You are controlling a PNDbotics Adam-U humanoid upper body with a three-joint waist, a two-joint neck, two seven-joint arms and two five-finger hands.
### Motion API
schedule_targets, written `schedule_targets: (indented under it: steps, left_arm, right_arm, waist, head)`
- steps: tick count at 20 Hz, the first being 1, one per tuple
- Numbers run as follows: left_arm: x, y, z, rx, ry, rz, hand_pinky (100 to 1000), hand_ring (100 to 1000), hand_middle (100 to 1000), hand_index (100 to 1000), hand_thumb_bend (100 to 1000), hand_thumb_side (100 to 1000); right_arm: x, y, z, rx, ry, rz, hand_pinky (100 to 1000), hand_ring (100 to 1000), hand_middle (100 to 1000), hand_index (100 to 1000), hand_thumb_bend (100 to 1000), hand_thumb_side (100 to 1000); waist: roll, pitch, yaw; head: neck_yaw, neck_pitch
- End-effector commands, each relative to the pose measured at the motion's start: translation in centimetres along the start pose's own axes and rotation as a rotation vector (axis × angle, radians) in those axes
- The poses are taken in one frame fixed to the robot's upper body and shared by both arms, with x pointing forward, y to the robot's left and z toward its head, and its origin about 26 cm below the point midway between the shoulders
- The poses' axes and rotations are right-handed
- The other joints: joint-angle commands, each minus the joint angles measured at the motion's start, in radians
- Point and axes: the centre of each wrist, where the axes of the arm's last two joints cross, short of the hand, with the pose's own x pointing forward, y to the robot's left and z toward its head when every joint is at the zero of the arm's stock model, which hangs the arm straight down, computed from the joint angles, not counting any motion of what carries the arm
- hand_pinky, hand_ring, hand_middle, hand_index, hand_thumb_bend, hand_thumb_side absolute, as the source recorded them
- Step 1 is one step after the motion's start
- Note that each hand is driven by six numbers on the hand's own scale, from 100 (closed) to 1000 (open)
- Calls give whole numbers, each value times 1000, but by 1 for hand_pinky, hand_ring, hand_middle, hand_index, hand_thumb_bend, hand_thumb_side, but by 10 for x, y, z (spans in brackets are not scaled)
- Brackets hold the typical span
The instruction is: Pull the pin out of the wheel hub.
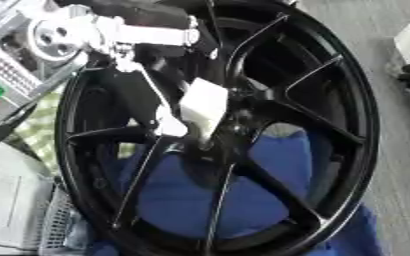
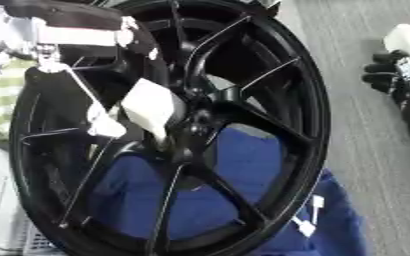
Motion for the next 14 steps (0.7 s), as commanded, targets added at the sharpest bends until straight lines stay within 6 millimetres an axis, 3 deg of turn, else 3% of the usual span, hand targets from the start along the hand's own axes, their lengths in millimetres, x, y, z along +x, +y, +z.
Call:
schedule_targets:
  steps: [1,8,14]
  left_arm:
    - [1,5,3,22,-3,-4,730,590,512,665,412,181]
    - [2,6,5,83,-24,60,708,546,438,585,351,177]
    - [4,10,17,135,-33,62,697,505,343,475,227,203]
  right_arm:
    - [5,-5,-1,-6,-13,9,889,768,700,791,100,817]
    - [3,-5,0,-7,-7,6,889,769,701,791,100,820]
    - [3,-5,0,-8,-6,5,889,770,701,792,100,818]
  waist:
    - [-8,-21,-1]
    - [-9,-22,1]
    - [-9,-26,4]
  head:
    - [3,-11]
    - [1,-9]
    - [-5,-4]
